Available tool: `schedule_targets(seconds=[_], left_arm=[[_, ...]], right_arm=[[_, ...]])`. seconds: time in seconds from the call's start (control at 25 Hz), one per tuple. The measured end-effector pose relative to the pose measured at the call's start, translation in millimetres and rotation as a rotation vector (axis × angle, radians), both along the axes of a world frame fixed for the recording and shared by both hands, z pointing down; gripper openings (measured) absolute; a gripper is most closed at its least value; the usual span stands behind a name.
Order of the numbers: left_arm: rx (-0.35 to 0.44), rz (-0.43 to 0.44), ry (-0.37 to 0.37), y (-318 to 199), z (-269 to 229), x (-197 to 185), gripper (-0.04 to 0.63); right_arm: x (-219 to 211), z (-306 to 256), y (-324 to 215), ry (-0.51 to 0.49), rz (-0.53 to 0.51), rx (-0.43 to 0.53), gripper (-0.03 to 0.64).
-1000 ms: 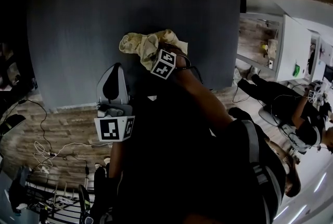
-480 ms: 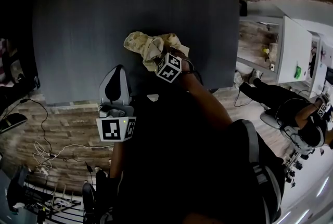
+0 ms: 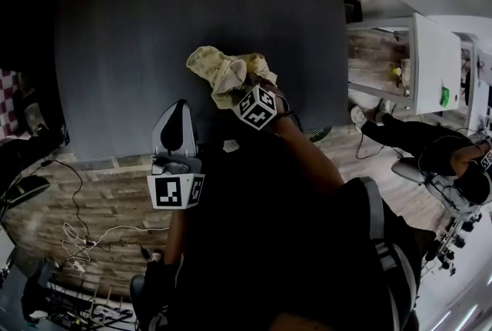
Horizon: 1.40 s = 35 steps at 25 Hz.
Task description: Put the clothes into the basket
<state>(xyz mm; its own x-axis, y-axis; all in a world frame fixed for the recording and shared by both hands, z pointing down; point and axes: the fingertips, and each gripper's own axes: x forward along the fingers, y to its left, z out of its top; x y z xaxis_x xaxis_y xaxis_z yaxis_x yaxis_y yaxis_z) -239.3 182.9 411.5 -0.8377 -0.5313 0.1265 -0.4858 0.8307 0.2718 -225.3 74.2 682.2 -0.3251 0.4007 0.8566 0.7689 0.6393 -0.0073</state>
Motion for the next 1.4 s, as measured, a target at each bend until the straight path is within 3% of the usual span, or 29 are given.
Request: schedule_targets(seconds=[0.52,0.96,1.24,1.4], left_arm=[[-0.006,0.100,-0.074,-38.3,-30.6,1.7,0.005],[-0.037,0.138,-0.056,-71.7,-25.0,18.1,0.005],[0.005,0.281,-0.065,-81.7,-21.2,22.3,0.005],[0.028,0.409,-0.106,-92.9,-33.1,26.0,0.005]], right_arm=[[-4.5,-61.1,-28.4,-0.146,0.168,-0.113,0.155],[-2.3,-99.7,-68.9,-0.268,0.289,-0.217,0.155],[13.8,-121.8,-76.4,-0.345,0.421,-0.214,0.155],[31.1,-141.3,-83.2,-0.395,0.551,-0.214,0.155]])
